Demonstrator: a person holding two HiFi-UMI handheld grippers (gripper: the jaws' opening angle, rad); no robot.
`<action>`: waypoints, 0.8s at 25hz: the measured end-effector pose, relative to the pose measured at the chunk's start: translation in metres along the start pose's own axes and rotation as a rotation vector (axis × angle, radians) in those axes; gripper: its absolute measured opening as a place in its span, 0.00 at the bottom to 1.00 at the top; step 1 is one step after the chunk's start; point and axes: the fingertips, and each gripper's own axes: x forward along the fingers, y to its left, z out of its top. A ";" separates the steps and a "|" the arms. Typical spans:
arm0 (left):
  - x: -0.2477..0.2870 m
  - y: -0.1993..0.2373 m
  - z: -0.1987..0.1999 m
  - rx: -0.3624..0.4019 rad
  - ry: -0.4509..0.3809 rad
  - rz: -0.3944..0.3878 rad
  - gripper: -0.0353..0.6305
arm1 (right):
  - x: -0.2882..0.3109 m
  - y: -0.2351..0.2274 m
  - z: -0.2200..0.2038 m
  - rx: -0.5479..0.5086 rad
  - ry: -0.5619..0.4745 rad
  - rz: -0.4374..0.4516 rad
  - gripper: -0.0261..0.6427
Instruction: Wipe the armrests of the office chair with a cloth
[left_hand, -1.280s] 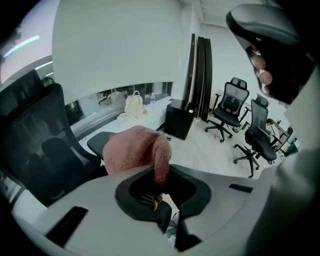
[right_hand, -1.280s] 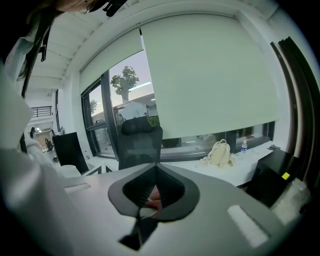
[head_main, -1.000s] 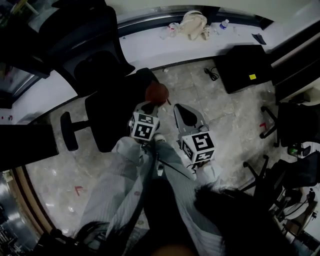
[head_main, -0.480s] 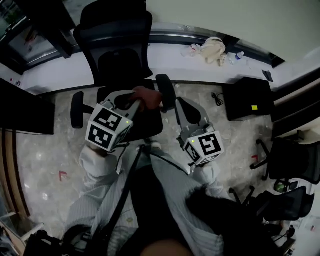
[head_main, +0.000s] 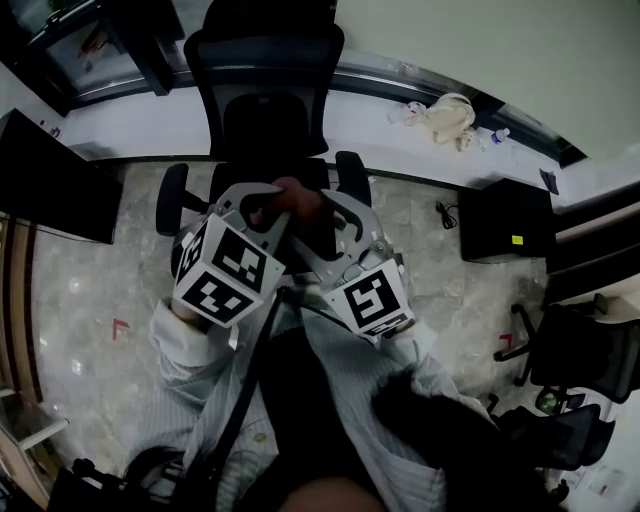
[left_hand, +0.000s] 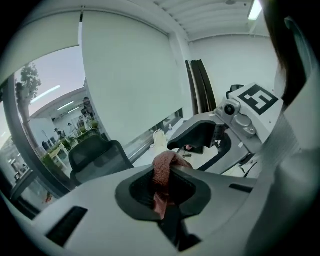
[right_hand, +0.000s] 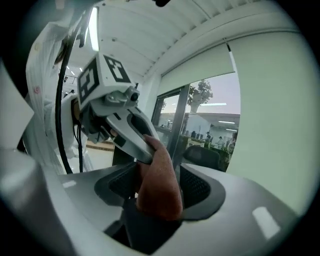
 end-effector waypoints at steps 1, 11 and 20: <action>-0.001 -0.004 0.000 0.018 0.007 -0.008 0.10 | 0.005 0.000 -0.004 -0.026 0.020 -0.001 0.39; 0.010 -0.019 -0.004 0.044 0.013 -0.062 0.10 | 0.010 -0.015 -0.044 -0.022 0.120 0.030 0.09; 0.020 -0.002 -0.022 -0.183 -0.086 0.015 0.15 | -0.016 -0.078 -0.077 0.214 0.136 -0.069 0.08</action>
